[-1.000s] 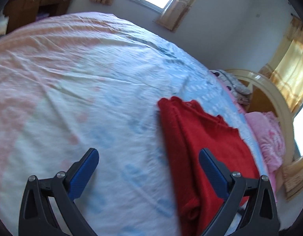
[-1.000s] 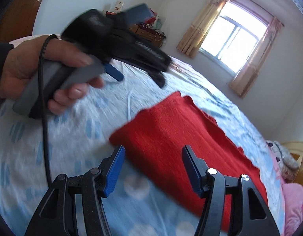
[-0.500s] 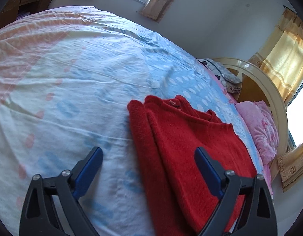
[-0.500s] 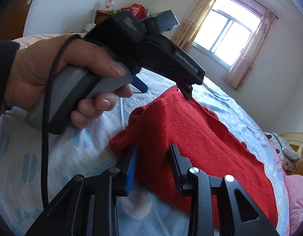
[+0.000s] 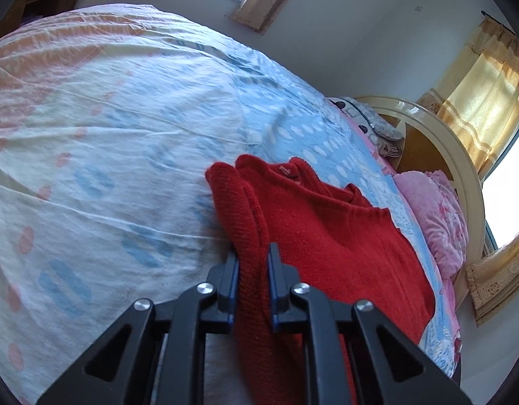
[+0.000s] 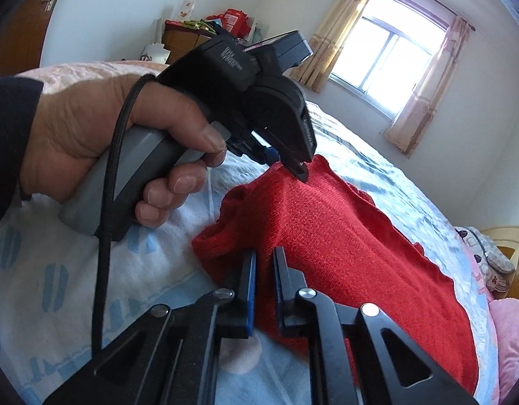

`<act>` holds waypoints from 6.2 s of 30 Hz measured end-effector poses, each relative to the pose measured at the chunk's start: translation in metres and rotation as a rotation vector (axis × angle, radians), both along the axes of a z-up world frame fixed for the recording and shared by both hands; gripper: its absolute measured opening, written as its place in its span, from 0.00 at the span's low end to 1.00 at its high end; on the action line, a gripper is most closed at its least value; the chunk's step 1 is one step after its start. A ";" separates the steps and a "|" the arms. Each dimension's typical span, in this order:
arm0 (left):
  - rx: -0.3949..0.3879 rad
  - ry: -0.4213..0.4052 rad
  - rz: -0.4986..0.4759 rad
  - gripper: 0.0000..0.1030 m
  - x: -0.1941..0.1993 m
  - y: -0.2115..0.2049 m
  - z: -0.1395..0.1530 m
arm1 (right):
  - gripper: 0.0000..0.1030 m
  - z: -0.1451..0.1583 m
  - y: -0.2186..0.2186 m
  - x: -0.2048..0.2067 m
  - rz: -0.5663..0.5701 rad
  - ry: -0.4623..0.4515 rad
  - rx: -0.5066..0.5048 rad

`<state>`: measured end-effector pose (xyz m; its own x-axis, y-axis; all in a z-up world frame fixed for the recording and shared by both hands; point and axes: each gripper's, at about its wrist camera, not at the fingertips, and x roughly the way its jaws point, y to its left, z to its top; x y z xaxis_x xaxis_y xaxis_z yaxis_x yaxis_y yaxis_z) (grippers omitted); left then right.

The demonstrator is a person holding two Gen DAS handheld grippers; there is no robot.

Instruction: Fold small clothes

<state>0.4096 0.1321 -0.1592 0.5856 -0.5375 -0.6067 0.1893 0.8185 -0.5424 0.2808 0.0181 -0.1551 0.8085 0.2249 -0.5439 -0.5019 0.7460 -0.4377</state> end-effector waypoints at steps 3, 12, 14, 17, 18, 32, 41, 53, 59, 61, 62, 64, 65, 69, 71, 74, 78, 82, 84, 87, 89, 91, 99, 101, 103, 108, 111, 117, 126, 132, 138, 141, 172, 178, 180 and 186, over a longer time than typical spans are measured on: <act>-0.015 0.012 0.005 0.14 0.000 0.001 0.002 | 0.07 0.005 -0.005 0.003 -0.001 0.023 0.029; -0.153 0.056 0.058 0.13 -0.001 0.004 0.009 | 0.06 0.024 -0.035 0.004 -0.014 0.091 0.153; -0.170 0.045 0.062 0.13 -0.003 0.003 0.013 | 0.06 0.028 -0.043 0.005 -0.019 0.100 0.180; -0.227 0.044 0.065 0.13 -0.004 0.002 0.019 | 0.06 0.033 -0.055 0.007 -0.030 0.105 0.209; -0.237 0.040 0.063 0.13 -0.004 -0.001 0.022 | 0.06 0.033 -0.058 0.007 -0.034 0.103 0.216; -0.226 -0.039 -0.021 0.13 0.002 -0.073 0.068 | 0.06 0.054 -0.136 -0.004 -0.123 0.061 0.343; -0.219 -0.037 -0.061 0.12 0.010 -0.117 0.076 | 0.05 0.054 -0.175 0.004 -0.169 0.105 0.422; -0.185 -0.025 -0.149 0.12 0.023 -0.184 0.085 | 0.05 0.063 -0.241 0.016 -0.243 0.194 0.566; -0.160 -0.004 -0.216 0.12 0.029 -0.224 0.080 | 0.05 0.063 -0.273 0.015 -0.287 0.260 0.619; -0.147 -0.003 -0.233 0.12 0.029 -0.236 0.080 | 0.05 0.062 -0.283 0.012 -0.305 0.271 0.631; -0.135 -0.003 -0.244 0.12 0.029 -0.244 0.079 | 0.05 0.061 -0.288 0.012 -0.314 0.278 0.640; -0.116 0.002 -0.258 0.12 0.029 -0.253 0.076 | 0.05 0.057 -0.298 0.011 -0.332 0.296 0.661; -0.096 0.005 -0.264 0.12 0.029 -0.260 0.075 | 0.05 0.054 -0.303 0.011 -0.341 0.312 0.678; -0.052 0.015 -0.278 0.12 0.030 -0.276 0.069 | 0.05 0.039 -0.319 0.012 -0.373 0.389 0.764; -0.037 0.019 -0.283 0.12 0.030 -0.282 0.067 | 0.05 0.033 -0.328 0.014 -0.385 0.412 0.796; -0.004 0.016 -0.291 0.12 0.028 -0.293 0.064 | 0.05 0.027 -0.335 0.013 -0.397 0.446 0.834; 0.060 0.010 -0.294 0.12 0.028 -0.306 0.059 | 0.04 0.021 -0.344 0.013 -0.408 0.485 0.884; 0.111 0.004 -0.302 0.14 0.025 -0.320 0.055 | 0.03 0.012 -0.353 0.010 -0.424 0.528 0.936; 0.139 -0.012 -0.298 0.19 0.020 -0.325 0.057 | 0.03 0.010 -0.357 0.010 -0.430 0.536 0.940; 0.172 -0.081 -0.310 0.29 0.003 -0.324 0.071 | 0.03 0.008 -0.363 0.008 -0.444 0.526 0.915; 0.211 -0.163 -0.301 0.53 -0.016 -0.313 0.085 | 0.03 0.007 -0.370 0.006 -0.448 0.511 0.901; 0.241 -0.246 -0.263 0.72 -0.035 -0.295 0.093 | 0.03 0.009 -0.379 0.002 -0.464 0.479 0.891; 0.384 -0.338 -0.072 0.89 -0.086 -0.207 0.063 | 0.76 0.060 -0.377 -0.011 -0.439 0.219 0.880; 0.381 -0.275 -0.065 0.89 -0.081 -0.199 0.050 | 0.74 0.076 -0.362 -0.003 -0.361 0.195 0.905; 0.379 -0.248 -0.055 0.89 -0.078 -0.196 0.042 | 0.61 0.082 -0.345 0.014 -0.361 0.212 0.857; 0.359 -0.247 -0.052 0.91 -0.081 -0.199 0.035 | 0.06 0.051 -0.329 0.051 -0.430 0.426 0.798; 0.366 -0.249 -0.084 0.96 -0.085 -0.204 0.027 | 0.05 0.043 -0.344 0.040 -0.481 0.393 0.760; 0.400 -0.256 -0.118 0.99 -0.093 -0.211 0.020 | 0.04 0.021 -0.363 0.036 -0.541 0.422 0.756; 0.316 -0.202 -0.115 1.00 -0.086 -0.199 0.011 | 0.21 0.059 -0.341 0.019 -0.518 0.221 0.645; 0.297 -0.188 -0.116 1.00 -0.087 -0.199 0.009 | 0.27 0.097 -0.301 0.050 -0.376 0.217 0.614; 0.338 -0.217 -0.105 1.00 -0.093 -0.204 0.010 | 0.32 0.069 -0.293 0.121 -0.426 0.402 0.589; 0.341 -0.215 -0.114 1.00 -0.092 -0.204 0.010 | 0.31 0.048 -0.310 0.135 -0.477 0.455 0.594; 0.227 -0.189 -0.123 1.00 -0.091 -0.190 0.008 | 0.27 0.033 -0.347 0.039 -0.471 0.425 0.714; 0.252 -0.189 -0.124 1.00 -0.091 -0.193 0.008 | 0.17 0.018 -0.351 0.031 -0.466 0.474 0.744; 0.260 -0.189 -0.130 1.00 -0.091 -0.194 0.007 | 0.17 0.013 -0.352 0.027 -0.465 0.489 0.765; 0.236 -0.185 -0.130 1.00 -0.091 -0.189 0.007 | 0.17 0.011 -0.360 0.020 -0.457 0.481 0.762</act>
<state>0.3188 -0.0569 -0.1520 0.6330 -0.4721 -0.6135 0.3783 0.8801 -0.2869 0.3013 -0.3420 -0.1443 0.6365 0.3716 -0.6759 -0.0955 0.9075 0.4091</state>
